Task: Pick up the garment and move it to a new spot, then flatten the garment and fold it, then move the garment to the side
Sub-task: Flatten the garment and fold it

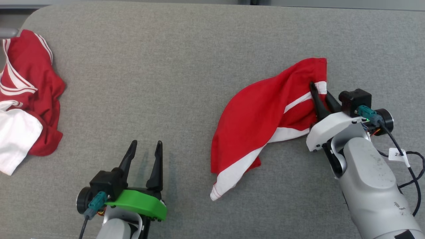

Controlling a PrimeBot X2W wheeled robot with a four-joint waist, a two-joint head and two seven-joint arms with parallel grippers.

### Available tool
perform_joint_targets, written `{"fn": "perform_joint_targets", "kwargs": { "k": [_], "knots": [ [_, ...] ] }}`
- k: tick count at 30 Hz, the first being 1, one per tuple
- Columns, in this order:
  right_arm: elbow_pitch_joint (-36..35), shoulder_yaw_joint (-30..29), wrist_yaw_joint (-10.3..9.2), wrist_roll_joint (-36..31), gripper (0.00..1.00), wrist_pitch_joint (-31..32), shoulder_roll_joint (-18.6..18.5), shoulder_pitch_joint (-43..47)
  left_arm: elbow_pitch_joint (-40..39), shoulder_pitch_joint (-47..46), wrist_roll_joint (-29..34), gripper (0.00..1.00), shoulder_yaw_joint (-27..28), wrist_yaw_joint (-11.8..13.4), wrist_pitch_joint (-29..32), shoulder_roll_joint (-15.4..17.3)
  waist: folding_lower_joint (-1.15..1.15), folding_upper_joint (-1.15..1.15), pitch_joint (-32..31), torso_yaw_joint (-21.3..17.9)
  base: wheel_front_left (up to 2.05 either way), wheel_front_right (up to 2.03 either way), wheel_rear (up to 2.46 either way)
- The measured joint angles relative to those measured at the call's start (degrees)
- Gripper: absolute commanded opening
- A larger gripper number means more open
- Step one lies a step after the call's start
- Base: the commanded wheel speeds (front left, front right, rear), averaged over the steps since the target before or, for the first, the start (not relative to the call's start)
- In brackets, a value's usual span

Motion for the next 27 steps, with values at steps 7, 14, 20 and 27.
{"fn": "perform_joint_targets", "kwargs": {
  "k": [7, 14, 20, 27],
  "knots": [
    [-9.47, 2.47, 0.00, 7.49, 0.00, -0.01, -0.04, 1.85, 0.38, 1.88, 0.93, 1.00, 1.52, 0.00, 0.00, -0.03, 0.00, 0.00, -1.44, -1.75, 0.00, 0.00, 0.00],
    [-13.05, 3.52, 0.00, 11.68, 0.00, 0.25, -0.40, 8.98, 0.96, 4.65, 1.66, 1.00, 2.88, 0.00, 0.00, -0.02, 0.00, 0.00, -5.10, -5.74, 0.00, 0.00, 0.00],
    [-14.72, 2.53, 0.00, 13.01, 0.00, 2.46, -2.57, 17.98, 1.09, 5.93, 1.81, 1.00, 2.75, 0.00, 0.00, -0.03, 0.00, 0.00, -7.76, -9.37, 0.00, 0.00, 0.00],
    [-12.81, -0.74, 0.00, 4.55, 1.00, 0.92, -3.27, 22.11, 0.56, 5.97, 2.22, 1.00, 1.08, 0.00, 0.00, -0.03, 0.00, 0.00, -9.15, -11.63, 0.00, 0.00, 0.00]
  ]
}}
